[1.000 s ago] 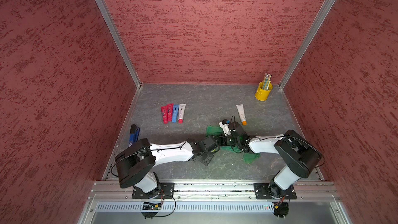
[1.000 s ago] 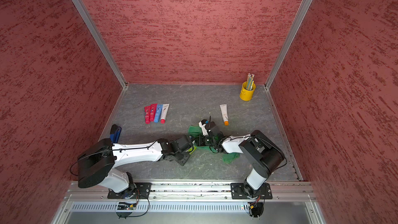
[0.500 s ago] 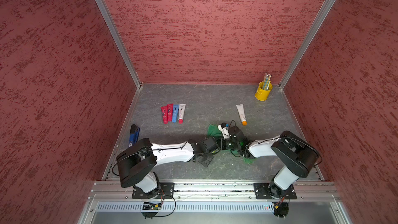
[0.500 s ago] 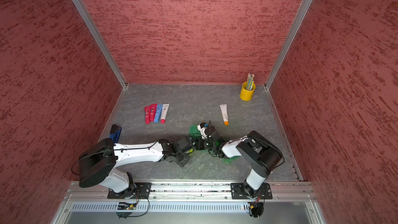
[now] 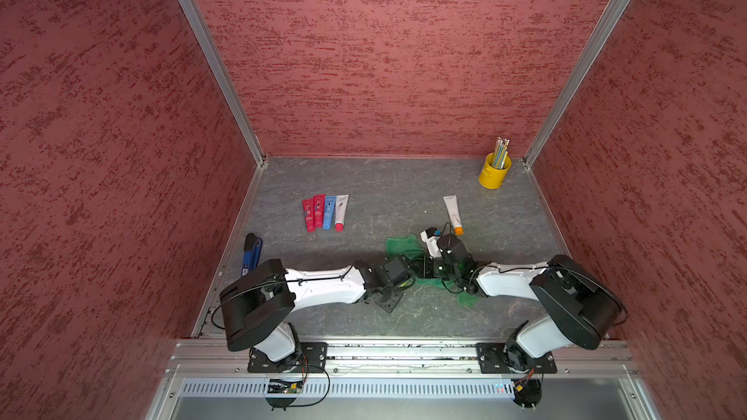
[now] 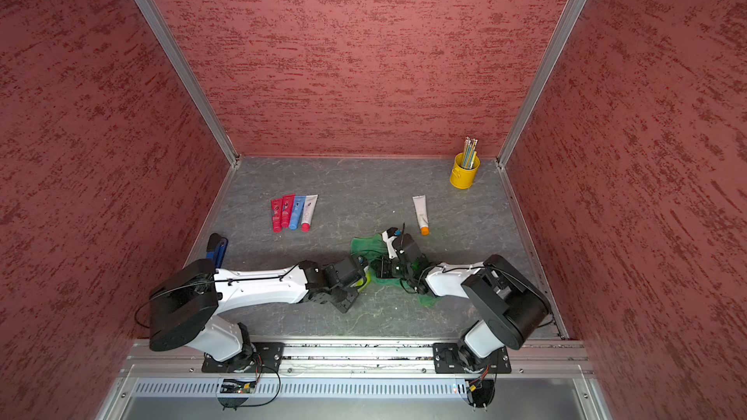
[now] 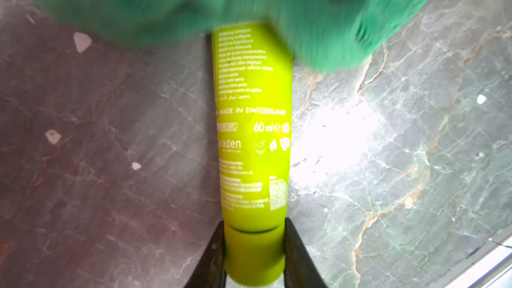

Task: Wipe the surface of the toothpaste tube
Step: Wipe the dirt from the toothpaste tube, then place the toothpaste at the center of the board.

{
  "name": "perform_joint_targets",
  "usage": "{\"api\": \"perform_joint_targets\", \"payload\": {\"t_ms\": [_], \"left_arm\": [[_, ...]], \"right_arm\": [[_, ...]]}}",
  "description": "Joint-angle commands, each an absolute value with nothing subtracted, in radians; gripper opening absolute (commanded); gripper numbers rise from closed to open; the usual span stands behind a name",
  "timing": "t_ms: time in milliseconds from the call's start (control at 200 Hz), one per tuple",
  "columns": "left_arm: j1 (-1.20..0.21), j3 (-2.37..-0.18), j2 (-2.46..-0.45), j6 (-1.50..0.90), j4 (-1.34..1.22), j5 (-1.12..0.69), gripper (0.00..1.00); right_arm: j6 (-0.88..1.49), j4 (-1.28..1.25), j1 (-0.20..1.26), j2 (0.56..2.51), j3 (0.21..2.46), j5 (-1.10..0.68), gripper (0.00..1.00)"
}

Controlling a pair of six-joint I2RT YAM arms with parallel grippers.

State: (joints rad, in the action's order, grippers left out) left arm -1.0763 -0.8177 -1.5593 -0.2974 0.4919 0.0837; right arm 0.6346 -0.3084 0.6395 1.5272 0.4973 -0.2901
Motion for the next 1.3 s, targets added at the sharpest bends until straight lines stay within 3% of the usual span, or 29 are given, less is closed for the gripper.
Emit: {"api": "perform_joint_targets", "payload": {"t_ms": [0, 441, 772, 1007, 1142, 1298], "left_arm": [[-1.075, -0.839, -1.571, -0.287, 0.466, 0.103, 0.00], [-1.072, -0.847, -1.582, -0.290, 0.471, 0.107, 0.00], [-1.046, -0.834, -1.503, -0.396, 0.545, 0.233, 0.00], [-0.843, -0.799, -1.379, -0.426, 0.520, 0.170, 0.00], [-0.744, -0.882, -1.410, -0.405, 0.486, 0.112, 0.00], [-0.731, -1.086, -1.598, -0.400, 0.475, 0.083, 0.00]], "right_arm": [[0.578, -0.160, 0.626, 1.517, 0.531, -0.192, 0.00], [0.709, -0.412, 0.822, 1.588, 0.436, -0.488, 0.00], [0.566, -0.076, 0.604, 1.334, 0.462, -0.199, 0.00], [0.491, 0.102, 0.520, 1.218, 0.463, -0.124, 0.00], [0.482, 0.044, 0.520, 1.185, 0.416, -0.339, 0.00], [0.477, -0.039, 0.523, 1.159, 0.382, -0.594, 0.00]]}}
